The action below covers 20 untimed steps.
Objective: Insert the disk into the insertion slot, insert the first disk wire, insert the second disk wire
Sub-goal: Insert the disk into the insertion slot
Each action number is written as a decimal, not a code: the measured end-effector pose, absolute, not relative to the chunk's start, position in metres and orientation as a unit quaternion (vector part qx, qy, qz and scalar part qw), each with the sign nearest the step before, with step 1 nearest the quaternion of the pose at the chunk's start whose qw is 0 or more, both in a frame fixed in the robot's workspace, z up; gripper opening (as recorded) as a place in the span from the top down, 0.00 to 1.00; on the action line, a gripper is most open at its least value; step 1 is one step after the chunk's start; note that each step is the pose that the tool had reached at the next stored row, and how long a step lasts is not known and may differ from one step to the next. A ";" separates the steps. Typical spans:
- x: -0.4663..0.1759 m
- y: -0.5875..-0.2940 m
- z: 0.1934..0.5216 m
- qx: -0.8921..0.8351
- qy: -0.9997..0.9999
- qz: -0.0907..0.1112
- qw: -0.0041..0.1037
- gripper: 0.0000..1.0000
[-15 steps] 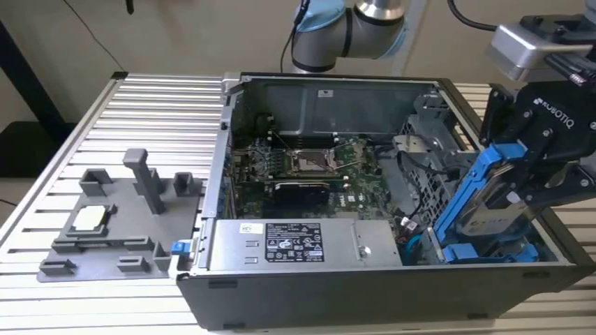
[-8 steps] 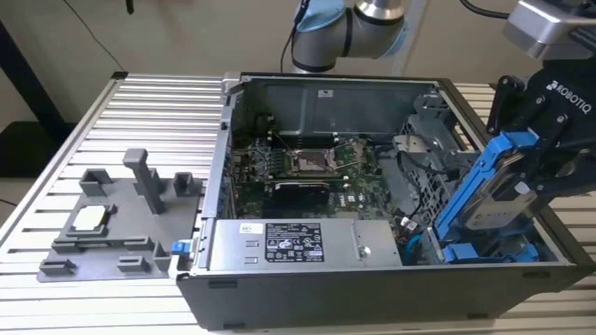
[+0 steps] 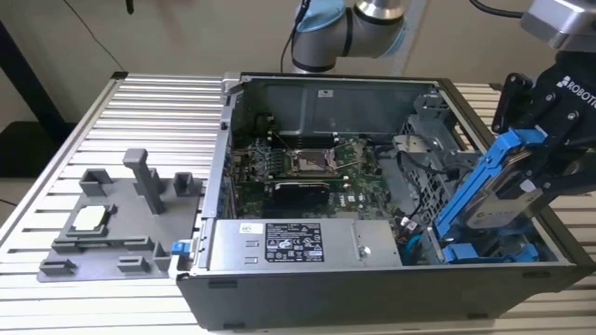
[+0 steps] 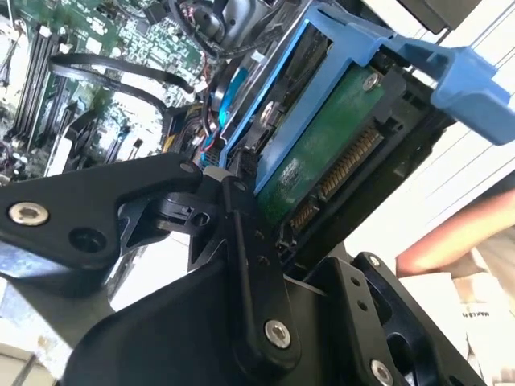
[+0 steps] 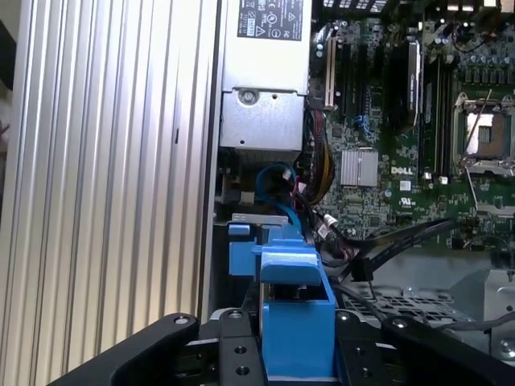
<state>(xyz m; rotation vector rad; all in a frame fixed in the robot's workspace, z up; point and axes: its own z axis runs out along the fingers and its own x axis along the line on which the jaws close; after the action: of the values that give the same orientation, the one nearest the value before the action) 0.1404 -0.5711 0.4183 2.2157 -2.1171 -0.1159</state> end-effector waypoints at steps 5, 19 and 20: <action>0.142 -0.571 0.414 0.722 -0.690 -0.039 0.039 0.67; 0.145 -0.571 0.401 0.722 -0.689 -0.046 0.044 0.67; 0.145 -0.571 0.402 0.722 -0.689 -0.047 0.046 0.67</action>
<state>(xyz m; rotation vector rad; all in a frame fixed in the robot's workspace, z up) 0.1451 -0.5710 0.4019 2.2035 -2.1045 -0.1445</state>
